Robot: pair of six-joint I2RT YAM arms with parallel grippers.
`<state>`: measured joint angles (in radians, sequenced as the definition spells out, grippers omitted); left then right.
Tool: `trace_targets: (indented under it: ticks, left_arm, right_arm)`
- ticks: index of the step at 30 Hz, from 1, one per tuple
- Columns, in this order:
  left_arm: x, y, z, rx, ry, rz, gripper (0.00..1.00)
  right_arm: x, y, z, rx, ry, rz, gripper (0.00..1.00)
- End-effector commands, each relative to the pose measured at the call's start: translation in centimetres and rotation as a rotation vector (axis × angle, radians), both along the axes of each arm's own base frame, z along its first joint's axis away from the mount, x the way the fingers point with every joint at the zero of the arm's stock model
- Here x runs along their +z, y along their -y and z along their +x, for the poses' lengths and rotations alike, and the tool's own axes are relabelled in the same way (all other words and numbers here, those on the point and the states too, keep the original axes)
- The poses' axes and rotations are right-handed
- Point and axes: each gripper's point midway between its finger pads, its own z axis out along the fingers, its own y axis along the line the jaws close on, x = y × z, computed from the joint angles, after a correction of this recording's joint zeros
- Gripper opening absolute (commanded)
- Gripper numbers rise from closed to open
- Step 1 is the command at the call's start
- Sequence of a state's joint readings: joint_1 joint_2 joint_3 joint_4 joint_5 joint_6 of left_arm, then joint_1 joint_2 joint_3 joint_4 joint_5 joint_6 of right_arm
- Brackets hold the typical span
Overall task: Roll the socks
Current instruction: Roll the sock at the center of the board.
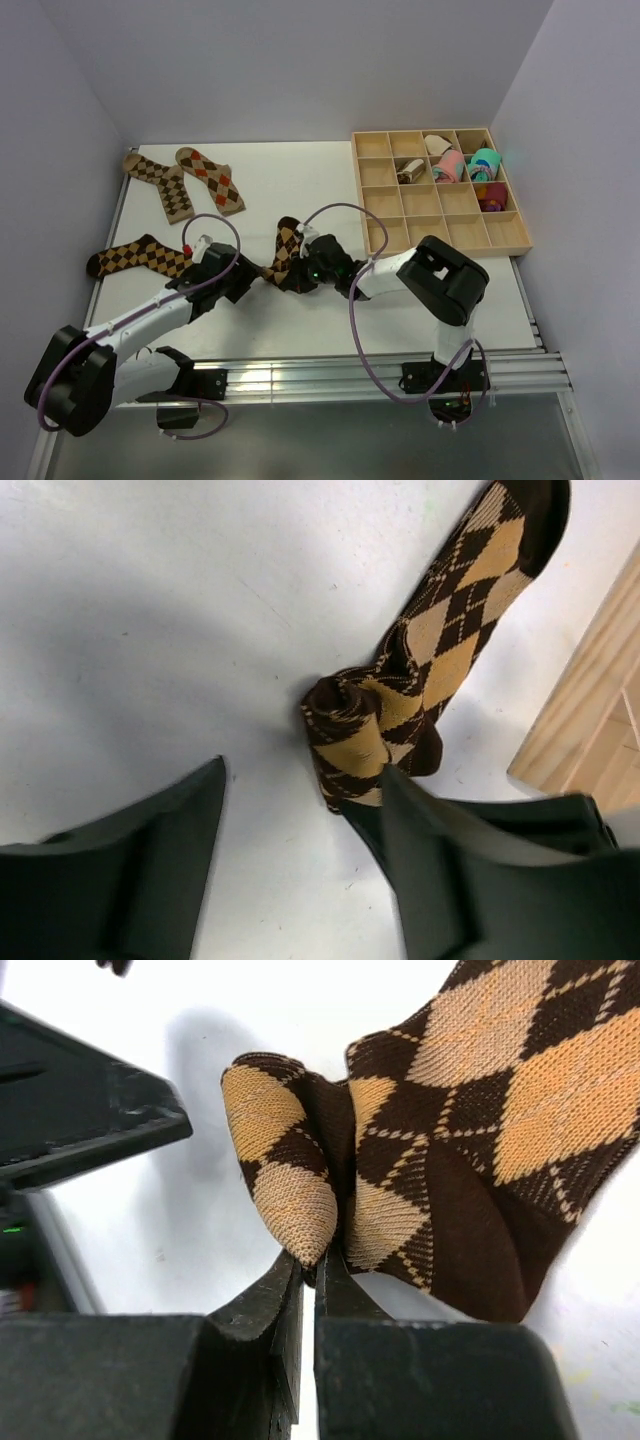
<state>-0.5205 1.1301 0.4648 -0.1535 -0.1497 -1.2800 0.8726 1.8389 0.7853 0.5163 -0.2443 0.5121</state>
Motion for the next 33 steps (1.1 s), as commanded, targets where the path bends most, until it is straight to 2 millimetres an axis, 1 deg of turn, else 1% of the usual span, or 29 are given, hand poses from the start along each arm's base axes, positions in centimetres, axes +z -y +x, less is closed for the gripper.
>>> trace_targets:
  ticks: [1, 3, 4, 5, 6, 7, 8, 10, 16, 19, 22, 27, 30, 33]
  left_arm:
    - [0.9, 0.2, 0.3, 0.04, 0.063, -0.075, 0.72]
    - [1.4, 0.7, 0.5, 0.024, 0.088, -0.101, 0.73]
    - [1.3, 0.8, 0.5, 0.02, 0.091, -0.104, 0.73]
    - [0.8, 0.7, 0.2, 0.014, 0.083, -0.102, 0.73]
    - [1.4, 1.2, 0.7, 0.006, 0.117, -0.127, 0.73]
    - [1.5, 1.3, 0.7, 0.001, 0.124, -0.138, 0.73]
    - [1.0, 1.4, 0.6, -0.003, 0.116, -0.136, 0.72]
    - [0.9, 1.7, 0.8, -0.009, 0.125, -0.146, 0.71]
    - [0.4, 2.1, 1.5, -0.021, 0.129, -0.136, 0.67]
    - [-0.8, 2.4, 1.4, -0.038, 0.094, -0.131, 0.61]
    - [-1.6, 2.6, 1.0, -0.046, 0.077, -0.133, 0.59]
    - [-2.3, 3.1, 0.8, -0.066, 0.063, -0.131, 0.56]
    - [-2.9, 3.4, 0.6, -0.077, 0.047, -0.115, 0.52]
    - [-3.5, 3.6, 0.5, -0.081, 0.025, -0.103, 0.46]
  right_arm:
    - [0.6, -0.1, -1.7, 0.051, -0.172, 0.127, 0.0]
    - [0.5, 0.0, -1.5, 0.049, -0.211, 0.143, 0.0]
    - [0.3, 0.1, -1.6, 0.044, -0.255, 0.16, 0.0]
    - [0.5, 0.1, -1.5, 0.042, -0.268, 0.18, 0.0]
    - [0.5, 0.1, -1.6, 0.044, -0.286, 0.191, 0.0]
    - [0.3, 0.2, -1.5, 0.029, -0.319, 0.203, 0.0]
    - [0.5, 0.2, -1.5, 0.03, -0.331, 0.222, 0.0]
    - [0.1, 0.3, -1.4, 0.015, -0.37, 0.233, 0.0]
    - [-0.4, 0.9, -0.9, -0.025, -0.414, 0.26, 0.0]
    - [-0.5, 1.2, -0.6, -0.042, -0.423, 0.27, 0.0]
    - [-0.8, 1.4, -0.5, -0.048, -0.432, 0.266, 0.0]
    - [-1.0, 1.3, -0.4, -0.048, -0.437, 0.26, 0.0]
    - [-1.2, 1.3, -0.3, -0.052, -0.438, 0.252, 0.0]
    - [-1.1, 1.2, -0.3, -0.048, -0.432, 0.245, 0.0]
